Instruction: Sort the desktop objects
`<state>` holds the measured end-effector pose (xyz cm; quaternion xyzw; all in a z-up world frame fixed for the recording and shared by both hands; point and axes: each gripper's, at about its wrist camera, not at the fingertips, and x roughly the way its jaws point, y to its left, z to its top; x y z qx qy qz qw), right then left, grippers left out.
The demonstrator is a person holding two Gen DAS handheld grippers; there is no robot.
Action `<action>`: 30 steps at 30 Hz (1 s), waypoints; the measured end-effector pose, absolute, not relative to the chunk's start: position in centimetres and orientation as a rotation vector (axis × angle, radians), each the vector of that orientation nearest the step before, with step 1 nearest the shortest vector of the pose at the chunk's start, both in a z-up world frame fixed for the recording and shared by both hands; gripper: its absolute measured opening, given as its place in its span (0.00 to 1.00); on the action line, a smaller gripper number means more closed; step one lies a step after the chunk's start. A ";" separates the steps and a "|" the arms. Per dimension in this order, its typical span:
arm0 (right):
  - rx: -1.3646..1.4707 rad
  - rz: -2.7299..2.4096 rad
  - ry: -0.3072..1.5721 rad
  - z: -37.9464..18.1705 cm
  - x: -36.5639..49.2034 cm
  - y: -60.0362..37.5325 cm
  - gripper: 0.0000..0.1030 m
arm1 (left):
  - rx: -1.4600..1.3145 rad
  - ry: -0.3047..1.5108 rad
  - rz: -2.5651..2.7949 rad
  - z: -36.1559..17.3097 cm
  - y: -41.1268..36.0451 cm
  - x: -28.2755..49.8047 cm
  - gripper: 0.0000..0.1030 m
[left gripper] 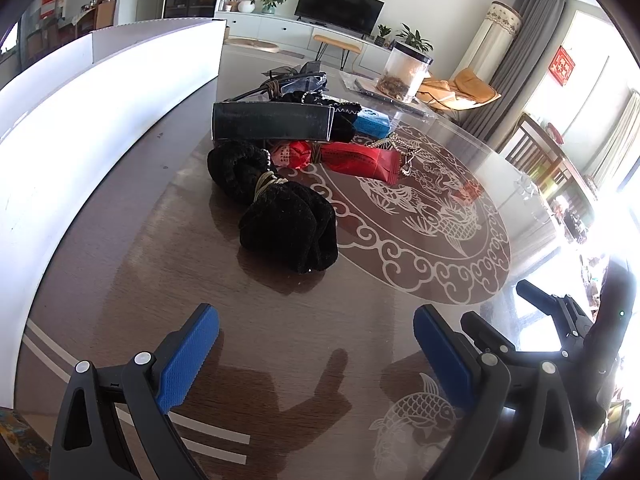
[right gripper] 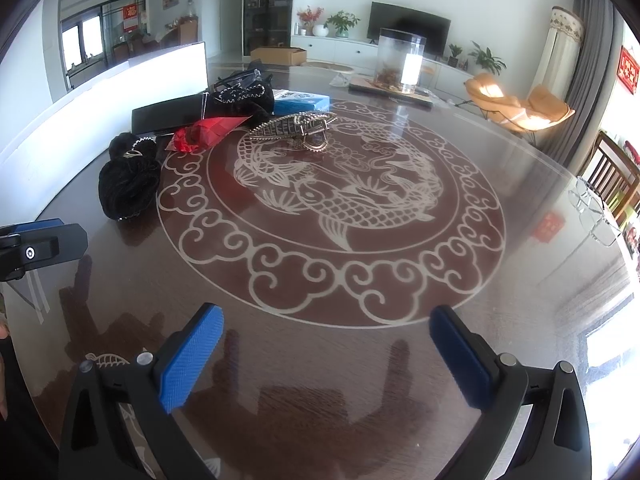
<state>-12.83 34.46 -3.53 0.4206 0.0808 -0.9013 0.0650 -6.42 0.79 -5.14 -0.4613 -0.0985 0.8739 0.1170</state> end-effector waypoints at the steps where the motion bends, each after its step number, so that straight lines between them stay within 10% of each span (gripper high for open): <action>1: 1.269 -2.720 0.243 -3.5 -12.8 34.5 1.00 | -1.350 -0.288 2.558 -5.1 0.8 -6.4 0.96; 30: 1.267 -2.723 0.233 -3.4 -12.8 34.6 1.00 | -1.344 -0.298 2.558 -5.0 0.8 -6.4 0.96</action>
